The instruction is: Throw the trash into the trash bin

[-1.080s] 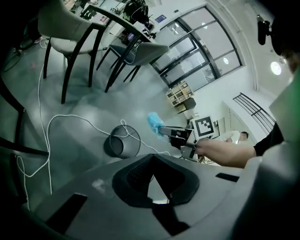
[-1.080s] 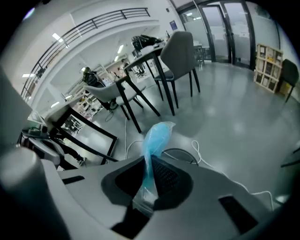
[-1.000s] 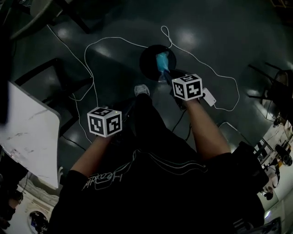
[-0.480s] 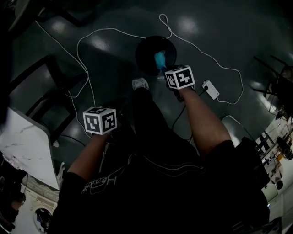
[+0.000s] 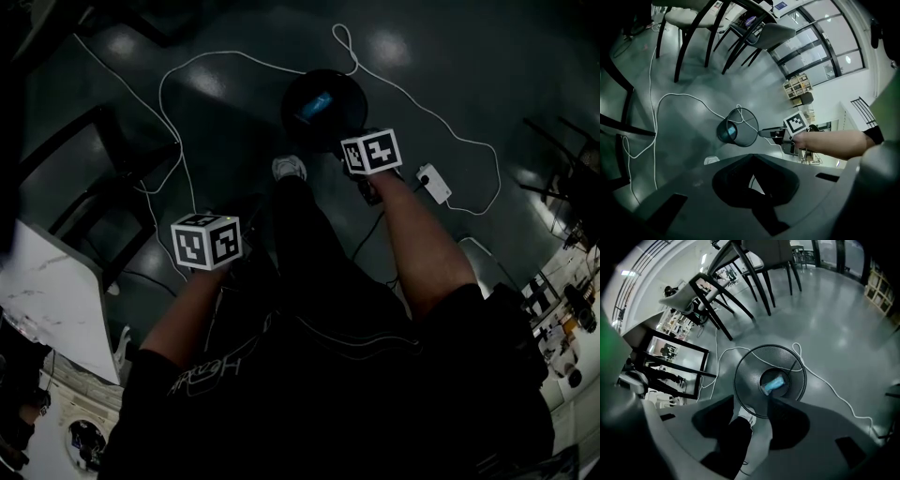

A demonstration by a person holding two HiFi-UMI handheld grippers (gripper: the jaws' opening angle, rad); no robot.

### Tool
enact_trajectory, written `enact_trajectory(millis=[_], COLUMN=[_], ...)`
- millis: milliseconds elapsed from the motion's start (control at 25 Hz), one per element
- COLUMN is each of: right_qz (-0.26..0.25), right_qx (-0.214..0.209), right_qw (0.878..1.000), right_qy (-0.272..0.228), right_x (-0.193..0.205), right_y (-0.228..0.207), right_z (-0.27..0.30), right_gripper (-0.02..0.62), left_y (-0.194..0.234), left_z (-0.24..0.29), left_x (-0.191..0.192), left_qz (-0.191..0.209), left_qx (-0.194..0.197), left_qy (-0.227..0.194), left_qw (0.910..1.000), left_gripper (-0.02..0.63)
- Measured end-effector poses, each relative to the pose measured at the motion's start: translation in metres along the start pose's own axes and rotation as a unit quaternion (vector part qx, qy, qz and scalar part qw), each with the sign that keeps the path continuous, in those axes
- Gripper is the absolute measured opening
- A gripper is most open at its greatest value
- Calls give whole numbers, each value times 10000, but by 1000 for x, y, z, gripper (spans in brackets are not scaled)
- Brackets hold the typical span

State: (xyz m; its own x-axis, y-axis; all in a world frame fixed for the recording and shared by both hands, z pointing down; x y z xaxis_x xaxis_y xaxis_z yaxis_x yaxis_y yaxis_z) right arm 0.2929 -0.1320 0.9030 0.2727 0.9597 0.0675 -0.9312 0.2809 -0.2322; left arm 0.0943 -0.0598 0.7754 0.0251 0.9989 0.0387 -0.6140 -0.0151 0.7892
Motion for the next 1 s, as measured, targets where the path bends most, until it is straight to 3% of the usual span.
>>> enact_trajectory(millis=[200,400,640,760,1000], right_qz=[47,134,-403,-378,-1111], right_qx=[-387,-750,-939,-1053,-1613], right_qw=[9992,9962,9867,9767,9449], right_qy=[65,-418,-1266,-1834,-2625], right_x=[9,-8,-53,-84,-121], right_y=[18,44,79,101,181], right_z=[-15,-59,-147,-204,-322], right_gripper=[227,224,117,64,41], left_y=[-9,-26,-76,-102,-154], left_z=[-7,-23,-66,-94,-174], left_x=[-9,-22,-51,-61,-73], left_qz=[36,117,451,867,1389], left_qx=[53,87,266,299,364], left_qy=[-163,-426,-1064,-1326,-2039], left_qw=[9998,9990,9929,9869,9684], left_gripper=[6,6,6,5,6])
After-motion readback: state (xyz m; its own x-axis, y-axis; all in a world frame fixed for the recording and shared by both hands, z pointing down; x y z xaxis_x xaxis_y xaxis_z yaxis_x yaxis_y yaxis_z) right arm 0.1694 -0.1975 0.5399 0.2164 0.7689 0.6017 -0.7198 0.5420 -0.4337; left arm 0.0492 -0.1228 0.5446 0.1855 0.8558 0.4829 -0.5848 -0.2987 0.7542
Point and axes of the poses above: the fingertips, and each gripper's own axes: z forward along the fingers, y to its left, x out of its underside, the point moved 2 cm from there along -z, backward along the fingers, and after that the axes turned 9 degrees about x, right-handed, at the moved point
